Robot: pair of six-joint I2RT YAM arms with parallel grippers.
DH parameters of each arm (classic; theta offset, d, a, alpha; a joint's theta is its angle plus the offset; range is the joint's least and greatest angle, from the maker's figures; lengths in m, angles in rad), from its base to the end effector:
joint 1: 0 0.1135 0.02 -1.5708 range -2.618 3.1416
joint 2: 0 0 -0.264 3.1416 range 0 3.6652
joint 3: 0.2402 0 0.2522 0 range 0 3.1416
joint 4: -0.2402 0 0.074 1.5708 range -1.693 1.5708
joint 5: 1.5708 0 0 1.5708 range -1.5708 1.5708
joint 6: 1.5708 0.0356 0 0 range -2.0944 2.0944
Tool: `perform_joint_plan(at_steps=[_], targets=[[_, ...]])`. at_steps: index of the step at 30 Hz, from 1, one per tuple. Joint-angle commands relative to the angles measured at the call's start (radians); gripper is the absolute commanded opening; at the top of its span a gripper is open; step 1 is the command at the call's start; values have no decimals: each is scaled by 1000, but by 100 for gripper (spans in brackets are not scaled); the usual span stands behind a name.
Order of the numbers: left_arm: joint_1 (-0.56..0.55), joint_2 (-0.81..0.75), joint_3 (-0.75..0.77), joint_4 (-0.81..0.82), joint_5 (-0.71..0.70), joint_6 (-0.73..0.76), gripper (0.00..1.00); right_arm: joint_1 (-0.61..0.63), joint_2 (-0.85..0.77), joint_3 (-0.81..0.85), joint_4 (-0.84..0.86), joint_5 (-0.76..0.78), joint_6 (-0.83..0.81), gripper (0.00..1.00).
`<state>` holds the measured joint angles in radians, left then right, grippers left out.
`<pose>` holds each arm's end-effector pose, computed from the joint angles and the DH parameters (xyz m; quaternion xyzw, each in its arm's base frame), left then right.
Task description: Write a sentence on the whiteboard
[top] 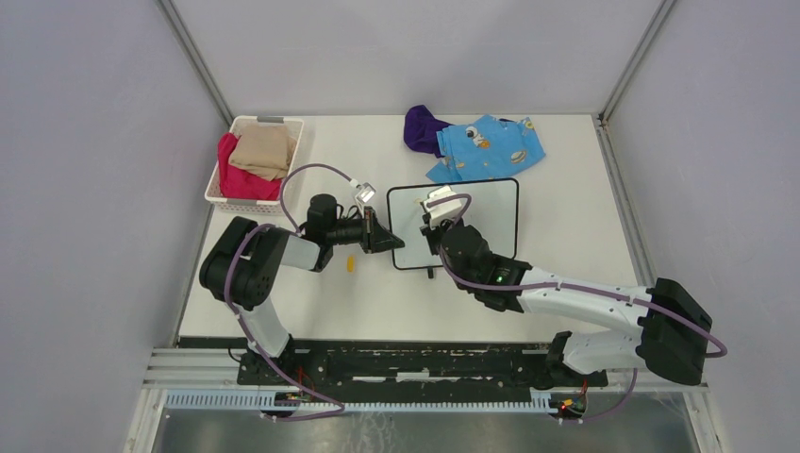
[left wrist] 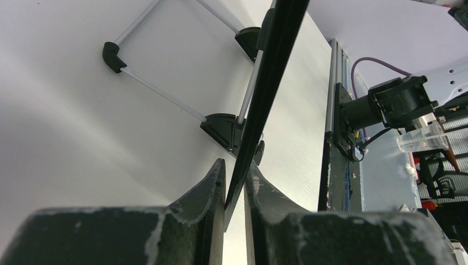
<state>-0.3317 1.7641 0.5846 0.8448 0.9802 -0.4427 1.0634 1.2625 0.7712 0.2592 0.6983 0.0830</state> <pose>0.2818 -0.1283 0.1382 0.2324 0.7331 -0.5483 0.3285 0.1574 0.2360 0.2791 -0.1597 0.7501 0.0908 0.6353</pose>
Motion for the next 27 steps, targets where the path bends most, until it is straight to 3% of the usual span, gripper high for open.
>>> perform_joint_plan(at_steps=[1,15,27], targets=[[0,-22,18,-31,-16,50,16,-13,-13,-10,-21,-21,14,0],[-2,-22,24,-51,-17,63,15,-13,8,5,53,-120,36,0],[-3,-22,28,-76,-21,79,15,-37,-142,-56,69,-101,-11,0]])
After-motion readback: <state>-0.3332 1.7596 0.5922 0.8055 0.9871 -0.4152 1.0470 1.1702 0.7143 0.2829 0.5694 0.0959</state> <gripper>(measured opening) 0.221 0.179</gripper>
